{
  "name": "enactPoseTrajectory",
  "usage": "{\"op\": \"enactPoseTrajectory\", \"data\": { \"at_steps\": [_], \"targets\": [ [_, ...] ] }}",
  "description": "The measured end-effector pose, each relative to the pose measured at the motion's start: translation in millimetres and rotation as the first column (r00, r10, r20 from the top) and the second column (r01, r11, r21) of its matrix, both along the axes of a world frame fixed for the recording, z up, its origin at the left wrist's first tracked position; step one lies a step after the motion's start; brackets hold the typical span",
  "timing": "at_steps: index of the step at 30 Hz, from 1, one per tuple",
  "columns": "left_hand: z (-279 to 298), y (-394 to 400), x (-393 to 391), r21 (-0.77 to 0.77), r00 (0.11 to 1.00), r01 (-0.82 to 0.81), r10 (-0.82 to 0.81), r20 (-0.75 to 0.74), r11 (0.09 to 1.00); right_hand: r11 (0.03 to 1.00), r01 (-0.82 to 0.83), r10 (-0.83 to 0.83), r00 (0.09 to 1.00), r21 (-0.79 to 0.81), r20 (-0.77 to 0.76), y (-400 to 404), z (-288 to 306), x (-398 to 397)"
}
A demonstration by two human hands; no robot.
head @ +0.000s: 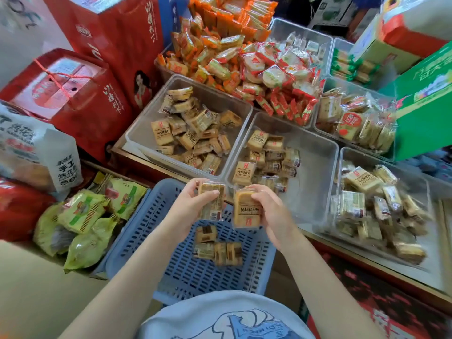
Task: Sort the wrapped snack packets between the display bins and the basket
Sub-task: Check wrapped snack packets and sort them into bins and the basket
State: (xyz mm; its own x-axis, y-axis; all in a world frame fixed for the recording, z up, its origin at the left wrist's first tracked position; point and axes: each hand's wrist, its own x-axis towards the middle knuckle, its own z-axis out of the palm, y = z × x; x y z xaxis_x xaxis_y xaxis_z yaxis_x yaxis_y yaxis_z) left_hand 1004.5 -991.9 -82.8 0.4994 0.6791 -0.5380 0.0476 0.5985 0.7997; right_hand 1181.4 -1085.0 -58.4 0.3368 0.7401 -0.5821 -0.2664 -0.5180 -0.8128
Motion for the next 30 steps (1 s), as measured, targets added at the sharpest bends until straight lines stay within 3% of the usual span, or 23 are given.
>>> {"op": "enactPoseTrajectory", "data": {
  "at_steps": [4,12,19,30],
  "targets": [
    [5,-30,12,0.021,0.999,0.041,-0.040,-0.029,0.999,1.000,-0.007,0.007,1.000,-0.003,0.008,-20,2,-7],
    [11,-59,18,0.057,0.997,0.054,-0.051,-0.061,0.997,0.986,-0.110,0.136,0.966,-0.126,0.222,-50,3,-5],
    [9,-75,26,0.202,0.985,0.122,-0.094,-0.144,0.972,0.991,-0.111,0.094,0.971,0.069,0.218,-69,14,-13],
    [20,-105,24,0.223,0.984,0.164,-0.144,-0.101,0.961,0.984,-0.147,0.098,0.920,0.103,0.379,-98,14,-3]
  ]
}}
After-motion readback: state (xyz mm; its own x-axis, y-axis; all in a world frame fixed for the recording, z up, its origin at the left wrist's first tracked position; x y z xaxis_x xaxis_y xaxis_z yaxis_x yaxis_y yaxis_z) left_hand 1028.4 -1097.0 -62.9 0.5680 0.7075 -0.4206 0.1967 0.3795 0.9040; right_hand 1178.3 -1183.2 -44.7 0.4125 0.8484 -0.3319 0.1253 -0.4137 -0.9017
